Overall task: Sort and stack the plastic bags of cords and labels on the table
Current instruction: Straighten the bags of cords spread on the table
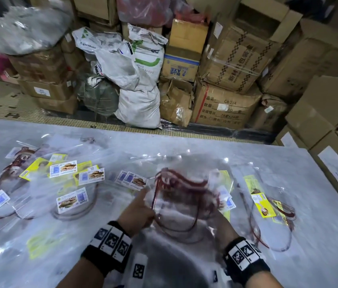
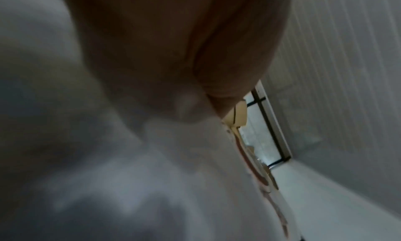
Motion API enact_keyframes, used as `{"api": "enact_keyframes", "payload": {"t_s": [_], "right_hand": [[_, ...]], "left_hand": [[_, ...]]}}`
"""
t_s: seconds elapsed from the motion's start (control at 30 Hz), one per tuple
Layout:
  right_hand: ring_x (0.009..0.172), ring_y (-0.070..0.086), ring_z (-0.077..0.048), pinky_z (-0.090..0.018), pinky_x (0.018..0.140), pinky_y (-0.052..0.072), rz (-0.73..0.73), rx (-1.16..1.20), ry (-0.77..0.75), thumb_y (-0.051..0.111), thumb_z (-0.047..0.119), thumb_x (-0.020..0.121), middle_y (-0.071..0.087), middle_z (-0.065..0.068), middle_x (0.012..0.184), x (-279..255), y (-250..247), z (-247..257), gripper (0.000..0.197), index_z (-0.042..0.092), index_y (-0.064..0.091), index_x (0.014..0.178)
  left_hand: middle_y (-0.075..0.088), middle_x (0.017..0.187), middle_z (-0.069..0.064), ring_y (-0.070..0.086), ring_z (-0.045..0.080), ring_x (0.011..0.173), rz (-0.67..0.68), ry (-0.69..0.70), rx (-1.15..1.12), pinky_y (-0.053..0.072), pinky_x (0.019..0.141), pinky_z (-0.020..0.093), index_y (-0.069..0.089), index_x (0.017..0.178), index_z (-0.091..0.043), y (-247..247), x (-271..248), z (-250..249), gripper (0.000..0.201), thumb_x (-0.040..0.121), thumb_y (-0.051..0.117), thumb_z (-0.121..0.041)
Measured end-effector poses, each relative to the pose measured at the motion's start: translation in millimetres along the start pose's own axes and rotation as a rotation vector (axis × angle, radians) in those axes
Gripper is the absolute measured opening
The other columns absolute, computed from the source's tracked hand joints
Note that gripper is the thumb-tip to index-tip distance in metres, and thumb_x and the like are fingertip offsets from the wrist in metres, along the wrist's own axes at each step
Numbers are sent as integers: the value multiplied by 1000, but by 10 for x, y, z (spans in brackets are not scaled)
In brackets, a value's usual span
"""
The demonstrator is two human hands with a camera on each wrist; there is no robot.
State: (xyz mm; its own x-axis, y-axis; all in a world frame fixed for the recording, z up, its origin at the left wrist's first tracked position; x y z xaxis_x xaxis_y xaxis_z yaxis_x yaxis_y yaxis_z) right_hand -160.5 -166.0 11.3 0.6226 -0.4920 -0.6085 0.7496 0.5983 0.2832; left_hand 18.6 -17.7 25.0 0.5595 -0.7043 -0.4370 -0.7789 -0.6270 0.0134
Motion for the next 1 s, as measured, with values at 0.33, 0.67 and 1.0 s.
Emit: {"api": "enact_keyframes", "payload": {"t_s": [0.33,0.67,1.0], "right_hand": [[88,74,-34,-37,65,61,27,71,-147,42,-18,93,73,-20,107,-58,10,73,51,20,61,122],[84,75,-31,-34,59,58,-11,114,-16,46,42,103,74,-20,103,-92,79,119,42,9,68,117],[84,71,-29,-35,74,54,-15,-181,-175,62,-7,86,73,-22,100,-101,120,73,20,7,75,90]], "left_hand": [[66,100,12,65,26,80,-160,21,283,51,68,29,39,135,-43,44,117,166,68,75,53,-15],[63,84,25,48,7,40,-181,-38,204,37,41,19,42,140,-19,99,62,202,66,81,54,10],[64,107,13,59,15,68,-181,-128,102,49,54,18,48,133,-11,80,28,214,49,87,62,-1]]}}
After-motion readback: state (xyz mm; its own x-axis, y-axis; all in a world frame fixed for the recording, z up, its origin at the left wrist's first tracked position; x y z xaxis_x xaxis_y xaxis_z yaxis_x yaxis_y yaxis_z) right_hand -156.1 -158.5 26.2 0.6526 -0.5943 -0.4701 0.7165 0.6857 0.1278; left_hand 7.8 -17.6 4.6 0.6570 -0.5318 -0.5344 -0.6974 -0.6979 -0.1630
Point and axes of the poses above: each hand's wrist, its own x-axis towards the middle knuckle, its own y-axis out of the palm, z = x × y, the point moved 1 cm from there along x, towards the middle knuckle
